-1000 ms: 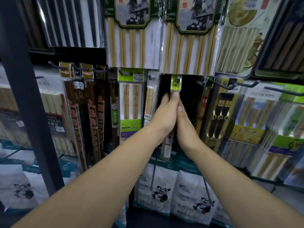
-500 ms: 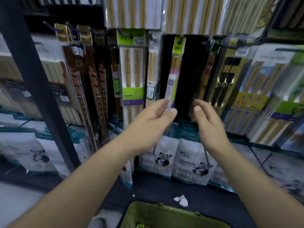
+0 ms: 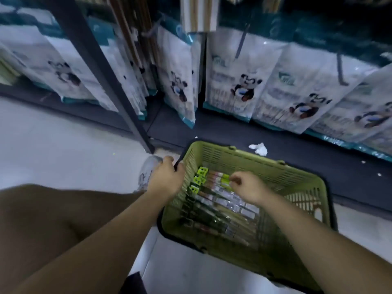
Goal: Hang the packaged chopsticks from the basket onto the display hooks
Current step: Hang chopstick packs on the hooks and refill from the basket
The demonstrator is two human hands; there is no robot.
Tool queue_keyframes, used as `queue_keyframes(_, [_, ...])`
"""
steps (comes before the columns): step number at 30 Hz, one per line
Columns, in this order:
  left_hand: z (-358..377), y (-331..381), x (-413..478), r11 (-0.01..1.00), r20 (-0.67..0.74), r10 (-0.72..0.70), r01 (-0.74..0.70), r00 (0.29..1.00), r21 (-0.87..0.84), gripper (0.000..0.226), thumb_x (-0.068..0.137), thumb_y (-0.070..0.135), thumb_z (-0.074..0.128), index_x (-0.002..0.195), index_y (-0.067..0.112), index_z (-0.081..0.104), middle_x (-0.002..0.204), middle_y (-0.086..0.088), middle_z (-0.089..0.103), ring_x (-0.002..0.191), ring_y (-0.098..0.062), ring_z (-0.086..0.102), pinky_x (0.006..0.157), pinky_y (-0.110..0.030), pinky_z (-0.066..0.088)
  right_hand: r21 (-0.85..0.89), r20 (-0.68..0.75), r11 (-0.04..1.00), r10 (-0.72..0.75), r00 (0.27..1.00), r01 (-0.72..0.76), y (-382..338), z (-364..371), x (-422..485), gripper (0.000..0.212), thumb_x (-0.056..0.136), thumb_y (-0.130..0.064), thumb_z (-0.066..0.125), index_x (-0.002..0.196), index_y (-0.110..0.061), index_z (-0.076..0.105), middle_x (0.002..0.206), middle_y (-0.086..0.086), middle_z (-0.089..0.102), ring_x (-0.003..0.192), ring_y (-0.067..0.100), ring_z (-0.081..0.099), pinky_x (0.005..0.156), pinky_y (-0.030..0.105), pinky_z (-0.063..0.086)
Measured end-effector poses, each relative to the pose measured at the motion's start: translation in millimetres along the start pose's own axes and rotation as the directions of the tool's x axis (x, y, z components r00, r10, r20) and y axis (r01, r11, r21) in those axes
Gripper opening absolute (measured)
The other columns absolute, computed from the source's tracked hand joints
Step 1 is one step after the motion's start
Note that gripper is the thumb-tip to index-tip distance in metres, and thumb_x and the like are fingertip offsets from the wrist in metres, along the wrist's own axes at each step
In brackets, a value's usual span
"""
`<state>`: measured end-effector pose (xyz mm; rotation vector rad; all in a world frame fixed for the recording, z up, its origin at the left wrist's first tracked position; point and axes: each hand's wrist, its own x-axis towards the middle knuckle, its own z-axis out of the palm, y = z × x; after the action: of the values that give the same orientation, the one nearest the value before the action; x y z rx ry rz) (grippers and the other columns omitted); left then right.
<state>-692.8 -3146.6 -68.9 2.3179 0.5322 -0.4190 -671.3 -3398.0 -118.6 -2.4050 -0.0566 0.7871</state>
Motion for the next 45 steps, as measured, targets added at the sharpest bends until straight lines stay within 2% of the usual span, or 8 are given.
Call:
queue_keyframes(5, [29.8, -48.7, -4.6, 0.999, 0.069, 0.015, -0.012, 0.998, -0.046, 0.033, 0.105, 0.052, 0.043, 0.108, 0.019, 0.044, 0.109, -0.015, 0.065, 0.105, -0.038, 0.063, 0.087, -0.048, 0.049, -0.172, 0.078, 0.982, 0.094, 0.992, -0.08, 44.6, 53.4, 33.4, 0.057, 0.102, -0.038, 0.058, 0.151, -0.012, 0.045, 0.15, 0.015, 0.051, 0.128, 0.035, 0.055, 0.099, 0.037, 0.047])
queue_keyframes(11, [37.1, -55.6, -1.9, 0.998, -0.047, 0.042, -0.044, 0.998, -0.037, 0.028, 0.103, 0.053, 0.047, 0.095, 0.027, 0.04, 0.086, -0.004, 0.066, 0.082, -0.031, 0.065, 0.067, -0.04, 0.046, -0.302, -0.017, 0.949, 0.085, 0.996, -0.086, 82.9, 73.5, 57.3, 0.063, 0.097, -0.046, 0.062, 0.145, -0.008, 0.045, 0.149, 0.017, 0.044, 0.134, 0.039, 0.039, 0.104, 0.044, 0.042])
queue_keyframes(23, [36.7, -50.9, -0.6, 0.999, -0.05, 0.035, -0.036, 0.998, -0.027, 0.031, 0.103, 0.049, 0.051, 0.097, 0.019, 0.043, 0.082, -0.002, 0.064, 0.077, -0.027, 0.064, 0.064, -0.04, 0.048, -0.466, -0.047, 0.883, 0.041, 0.998, -0.058, 82.0, 74.9, 67.7, 0.079, 0.09, -0.055, 0.067, 0.152, -0.017, 0.037, 0.146, 0.014, 0.042, 0.128, 0.038, 0.047, 0.103, 0.044, 0.038])
queue_keyframes(26, [35.9, -49.5, -0.8, 0.999, -0.05, 0.043, -0.044, 0.998, -0.023, 0.029, 0.102, 0.045, 0.053, 0.097, 0.018, 0.042, 0.078, -0.001, 0.061, 0.072, -0.024, 0.061, 0.06, -0.039, 0.047, -0.523, -0.031, 0.852, 0.009, 0.999, -0.023, 82.8, 79.6, 63.3, 0.071, 0.093, -0.051, 0.065, 0.151, -0.018, 0.04, 0.147, 0.01, 0.048, 0.131, 0.032, 0.045, 0.103, 0.041, 0.036])
queue_keyframes(37, [31.0, -46.8, -1.3, 0.998, -0.034, 0.063, -0.063, 0.997, -0.023, 0.027, 0.102, 0.038, 0.056, 0.103, 0.014, 0.044, 0.081, -0.007, 0.063, 0.07, -0.027, 0.064, 0.064, -0.051, 0.056, -0.443, 0.022, 0.896, 0.043, 0.999, -0.028, 80.5, 89.5, 52.5, 0.064, 0.095, -0.039, 0.068, 0.15, -0.017, 0.045, 0.147, 0.012, 0.05, 0.137, 0.035, 0.041, 0.107, 0.041, 0.04])
queue_keyframes(39, [30.6, -46.8, -1.2, 0.998, -0.033, 0.065, -0.066, 0.997, -0.012, 0.026, 0.101, 0.037, 0.056, 0.102, 0.014, 0.044, 0.079, -0.006, 0.062, 0.068, -0.026, 0.063, 0.063, -0.051, 0.056, -0.469, 0.019, 0.882, 0.049, 0.999, -0.034, 76.6, 88.3, 53.5, 0.062, 0.095, -0.038, 0.068, 0.149, -0.017, 0.046, 0.145, 0.011, 0.053, 0.133, 0.034, 0.046, 0.103, 0.039, 0.043])
queue_keyframes(42, [31.1, -47.1, -2.1, 0.998, -0.026, 0.066, -0.067, 0.997, -0.011, 0.025, 0.101, 0.036, 0.056, 0.104, 0.014, 0.044, 0.08, -0.006, 0.063, 0.069, -0.027, 0.064, 0.063, -0.051, 0.057, -0.477, 0.022, 0.877, 0.088, 0.996, -0.067, 71.1, 89.1, 51.8, 0.057, 0.095, -0.036, 0.068, 0.146, -0.018, 0.048, 0.129, 0.012, 0.065, 0.112, 0.031, 0.062, 0.075, 0.031, 0.045])
queue_keyframes(45, [27.4, -49.2, 0.9, 0.999, 0.032, 0.031, -0.03, 0.999, -0.044, 0.024, 0.101, 0.035, 0.058, 0.107, 0.015, 0.044, 0.084, -0.008, 0.066, 0.072, -0.027, 0.067, 0.067, -0.052, 0.059, -0.351, 0.035, 0.927, 0.151, 0.988, -0.13, 71.9, 92.4, 43.0, 0.059, 0.096, -0.034, 0.067, 0.149, -0.02, 0.046, 0.126, 0.012, 0.066, 0.102, 0.031, 0.065, 0.063, 0.027, 0.039])
